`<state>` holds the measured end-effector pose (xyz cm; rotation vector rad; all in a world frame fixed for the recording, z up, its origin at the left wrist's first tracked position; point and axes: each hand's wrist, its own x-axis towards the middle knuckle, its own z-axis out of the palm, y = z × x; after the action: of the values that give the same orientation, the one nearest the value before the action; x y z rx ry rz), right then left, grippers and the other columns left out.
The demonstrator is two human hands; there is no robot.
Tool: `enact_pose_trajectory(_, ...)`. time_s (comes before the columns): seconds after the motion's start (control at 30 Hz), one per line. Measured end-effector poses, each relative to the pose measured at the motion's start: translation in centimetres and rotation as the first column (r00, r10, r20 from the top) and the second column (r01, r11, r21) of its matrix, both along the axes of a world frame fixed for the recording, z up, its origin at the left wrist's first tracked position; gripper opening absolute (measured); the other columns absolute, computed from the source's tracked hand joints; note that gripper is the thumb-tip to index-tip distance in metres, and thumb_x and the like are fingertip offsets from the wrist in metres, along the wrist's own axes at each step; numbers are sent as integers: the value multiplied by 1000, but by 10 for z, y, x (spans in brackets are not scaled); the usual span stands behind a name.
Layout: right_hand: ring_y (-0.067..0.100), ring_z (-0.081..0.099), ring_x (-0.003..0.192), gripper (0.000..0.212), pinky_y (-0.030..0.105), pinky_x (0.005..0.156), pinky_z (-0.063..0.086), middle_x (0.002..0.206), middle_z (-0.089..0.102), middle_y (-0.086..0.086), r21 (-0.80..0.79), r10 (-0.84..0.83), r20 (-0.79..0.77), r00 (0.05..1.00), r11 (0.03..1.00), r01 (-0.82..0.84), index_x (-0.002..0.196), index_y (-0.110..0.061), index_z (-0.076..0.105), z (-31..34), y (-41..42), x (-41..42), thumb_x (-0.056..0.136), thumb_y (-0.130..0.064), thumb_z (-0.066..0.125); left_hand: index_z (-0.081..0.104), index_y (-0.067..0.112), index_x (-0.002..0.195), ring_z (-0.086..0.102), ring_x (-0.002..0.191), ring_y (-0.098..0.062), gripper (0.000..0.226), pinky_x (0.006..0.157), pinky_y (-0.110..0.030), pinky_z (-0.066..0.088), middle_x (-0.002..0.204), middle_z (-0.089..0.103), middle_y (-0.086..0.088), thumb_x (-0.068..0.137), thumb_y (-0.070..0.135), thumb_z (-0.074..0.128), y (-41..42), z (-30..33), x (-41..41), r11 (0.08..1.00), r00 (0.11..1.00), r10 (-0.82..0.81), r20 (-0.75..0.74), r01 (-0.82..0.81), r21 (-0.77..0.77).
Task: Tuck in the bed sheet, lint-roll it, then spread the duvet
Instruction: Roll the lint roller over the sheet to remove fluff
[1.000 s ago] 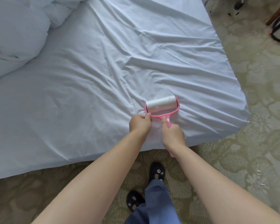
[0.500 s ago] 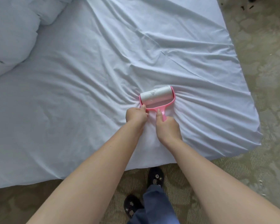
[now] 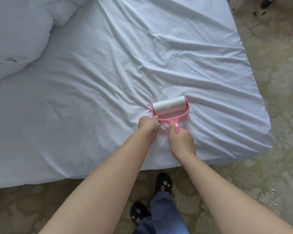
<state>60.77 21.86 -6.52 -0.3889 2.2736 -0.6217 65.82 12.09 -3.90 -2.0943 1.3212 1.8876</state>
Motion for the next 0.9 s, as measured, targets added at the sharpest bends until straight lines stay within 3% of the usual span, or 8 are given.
enact_pose_trajectory(0.07,26,48,80,57,33,68,36,88,55,6,19,6,-17,1000,1000,-6,90,-12,58,1,14,9,97,-59,26,49,12,68,35,49,-12,35,42,-18,24,60,46,0,101,22,44,11,0,9,999,1000,-26,7,25,48)
enact_pose_trajectory(0.2,24,50,74,61,32,62,34,80,56,4,39,1,-36,999,999,0,87,-11,59,2,39,24,96,-61,24,51,15,80,35,51,-9,26,48,-20,24,65,49,4,102,23,40,30,4,26,989,997,-76,-28,79,128)
enact_pose_trajectory(0.43,18,53,68,59,29,53,32,77,58,3,-20,-53,31,998,998,54,76,-16,53,3,88,48,93,-65,25,55,13,87,49,60,-10,20,58,-23,37,78,58,3,99,19,41,66,9,50,975,980,-194,-34,196,108)
enact_pose_trajectory(0.9,25,50,68,49,33,58,33,65,51,-3,-136,-124,-52,991,984,116,62,-22,43,14,110,40,93,-59,39,56,12,80,50,61,-14,12,60,-25,36,74,59,-1,86,19,50,85,13,54,975,967,-216,-133,220,20)
